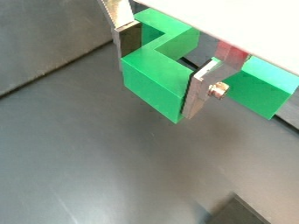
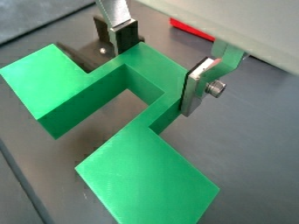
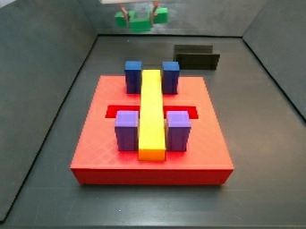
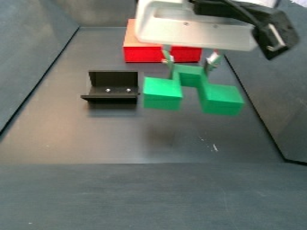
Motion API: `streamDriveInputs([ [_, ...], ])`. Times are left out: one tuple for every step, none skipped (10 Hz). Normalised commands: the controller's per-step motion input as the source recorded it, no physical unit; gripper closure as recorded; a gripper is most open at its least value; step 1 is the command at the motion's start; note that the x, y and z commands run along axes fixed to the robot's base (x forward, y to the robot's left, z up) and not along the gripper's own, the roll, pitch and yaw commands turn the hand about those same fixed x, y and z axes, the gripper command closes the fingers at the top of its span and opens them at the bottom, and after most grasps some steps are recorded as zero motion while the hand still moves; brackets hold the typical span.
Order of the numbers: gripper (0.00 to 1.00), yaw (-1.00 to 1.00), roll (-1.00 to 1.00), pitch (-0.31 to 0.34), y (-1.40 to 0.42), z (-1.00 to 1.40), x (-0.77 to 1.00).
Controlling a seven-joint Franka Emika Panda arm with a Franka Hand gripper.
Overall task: Pick up the green object. Move up. Place the green object on the fixture. Regrasp the green object. Move to above the board. Insert the green object.
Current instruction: Place the green object on the fixture.
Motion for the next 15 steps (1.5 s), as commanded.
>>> streamDriveInputs([
  [1.00,0.26,0.01,0.134,-0.30,0.35,0.85],
  [1.00,0.31,-0.09,0.094,-0.39,0.39,0.64],
  [1.00,0.25,-0.31,0.063,-0.33,0.49,0.53],
  [1.00,0.12,-0.36,0.000,-0.27,0.45,0.57],
  [1.00,0.00,-0.55,0.000,-0.20,0.47,0.51],
  [1.00,-0.07,-0.66,-0.029,-0.14,0.44,0.44],
  [1.00,-0.14,-0.71,0.000,-0.06,0.49,0.56],
  [1.00,-0.27,-0.89,0.000,-0.02,0.62,0.51],
  [1.00,-0.32,-0.91,-0.037,-0.03,0.56,0.42],
  [1.00,-0.39,-0.90,-0.017,0.00,0.46,0.47],
  [1.00,-0.47,-0.93,0.000,0.00,0.47,0.54],
  [1.00,-0.49,-0.95,-0.026,0.00,0.46,0.46],
  [1.00,-0.47,-0.83,-0.046,0.10,0.31,0.49],
  [1.00,-0.27,-0.76,0.000,0.24,0.25,0.44],
  [1.00,-0.21,-0.57,0.000,0.25,0.11,0.47],
])
